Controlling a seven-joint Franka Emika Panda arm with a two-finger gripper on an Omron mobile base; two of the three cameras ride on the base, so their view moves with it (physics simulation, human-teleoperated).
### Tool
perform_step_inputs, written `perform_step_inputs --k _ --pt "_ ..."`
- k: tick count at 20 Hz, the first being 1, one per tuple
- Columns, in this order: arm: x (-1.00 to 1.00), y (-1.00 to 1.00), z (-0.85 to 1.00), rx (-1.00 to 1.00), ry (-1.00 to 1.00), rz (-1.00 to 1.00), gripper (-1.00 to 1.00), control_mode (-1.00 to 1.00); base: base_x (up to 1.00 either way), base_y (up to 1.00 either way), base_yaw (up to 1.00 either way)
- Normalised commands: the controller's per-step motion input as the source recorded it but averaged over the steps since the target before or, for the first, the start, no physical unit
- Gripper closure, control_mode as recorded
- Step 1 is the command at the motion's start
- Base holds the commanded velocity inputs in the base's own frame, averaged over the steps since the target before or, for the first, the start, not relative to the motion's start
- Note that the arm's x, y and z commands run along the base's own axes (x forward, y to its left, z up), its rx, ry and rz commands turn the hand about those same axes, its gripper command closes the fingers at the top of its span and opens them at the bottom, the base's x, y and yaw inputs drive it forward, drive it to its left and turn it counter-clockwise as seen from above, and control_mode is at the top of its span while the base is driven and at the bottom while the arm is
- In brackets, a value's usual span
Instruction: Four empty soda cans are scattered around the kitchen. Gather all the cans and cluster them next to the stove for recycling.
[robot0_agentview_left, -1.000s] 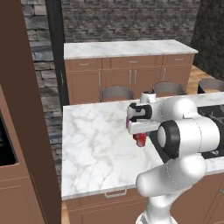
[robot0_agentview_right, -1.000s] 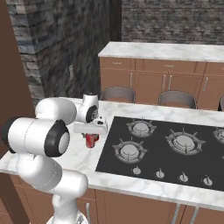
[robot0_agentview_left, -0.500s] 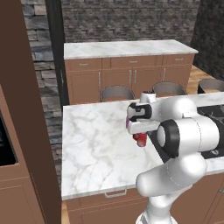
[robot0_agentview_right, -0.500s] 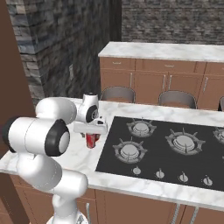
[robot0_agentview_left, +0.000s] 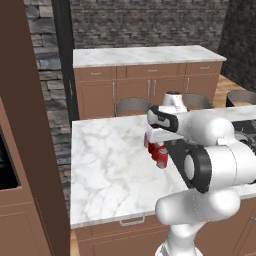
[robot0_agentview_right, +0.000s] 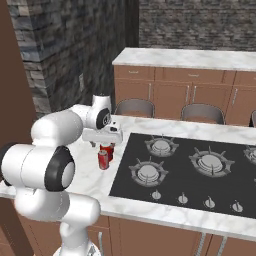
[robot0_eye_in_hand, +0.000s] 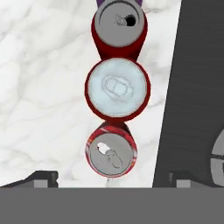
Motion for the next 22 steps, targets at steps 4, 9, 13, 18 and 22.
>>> perform_step_inputs --k 4,9,13,18,22 --pt "-0.64 -0.13 0.6 0.0 -0.02 -0.02 -1.0 -1.0 0.0 0.0 0.0" --pt "-0.84 -0.13 0.59 0.0 -0.05 -0.04 -1.0 -1.0 0.0 0.0 0.0" --pt "-0.84 -0.02 0.64 0.0 -0.06 -0.05 -1.0 -1.0 0.0 0.0 0.0" --pt "-0.7 0.0 0.61 0.0 -0.05 -0.03 -1.0 -1.0 0.0 0.0 0.0" --pt "-0.63 0.0 0.56 0.0 -0.07 0.0 -1.0 -1.0 0.0 0.0 0.0"
